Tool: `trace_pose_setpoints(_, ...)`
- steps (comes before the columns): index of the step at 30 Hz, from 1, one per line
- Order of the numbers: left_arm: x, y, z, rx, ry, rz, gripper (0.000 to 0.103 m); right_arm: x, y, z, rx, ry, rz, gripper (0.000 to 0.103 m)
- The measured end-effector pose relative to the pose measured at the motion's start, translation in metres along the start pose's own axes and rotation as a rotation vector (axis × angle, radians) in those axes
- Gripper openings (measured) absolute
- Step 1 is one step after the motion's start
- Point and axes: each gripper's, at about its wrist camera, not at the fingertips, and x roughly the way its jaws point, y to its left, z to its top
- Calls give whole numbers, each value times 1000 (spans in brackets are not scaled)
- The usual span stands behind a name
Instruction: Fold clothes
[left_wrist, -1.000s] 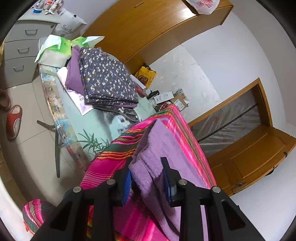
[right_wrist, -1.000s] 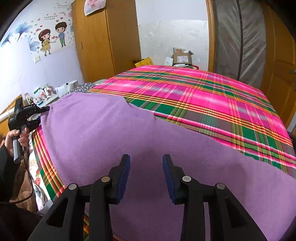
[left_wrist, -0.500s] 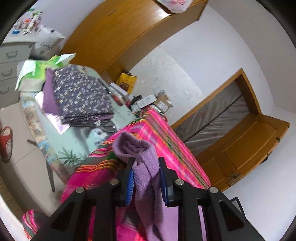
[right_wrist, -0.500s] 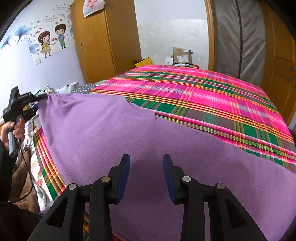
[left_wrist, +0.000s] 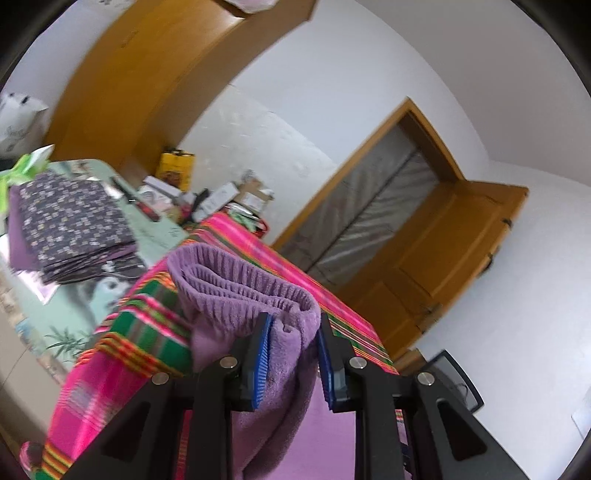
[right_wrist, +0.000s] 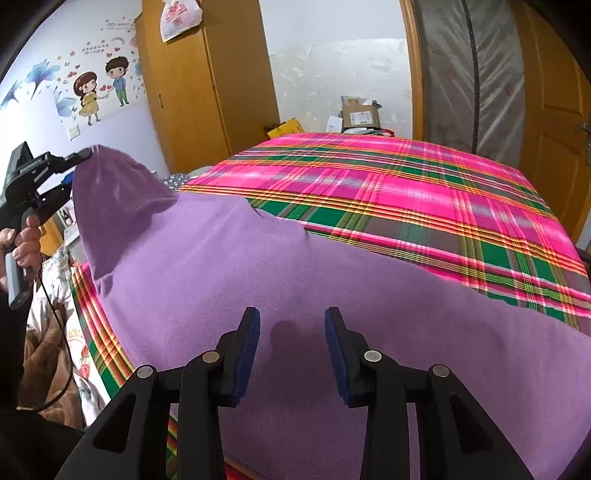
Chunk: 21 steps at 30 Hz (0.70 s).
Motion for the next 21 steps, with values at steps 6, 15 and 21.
trace_pose_setpoints(6,16,-36,-11,82,60,-77,24,-3,-4,-2,19,-8,3,38)
trace_pose_setpoints(15,52,-82,-58,223,238,-193,24,-10,-14,-5,67,-18,7,38)
trace_pose_setpoints(21,81,-97,-109,300,408,-228,24,-14,-23,-7,124,-24,25,38)
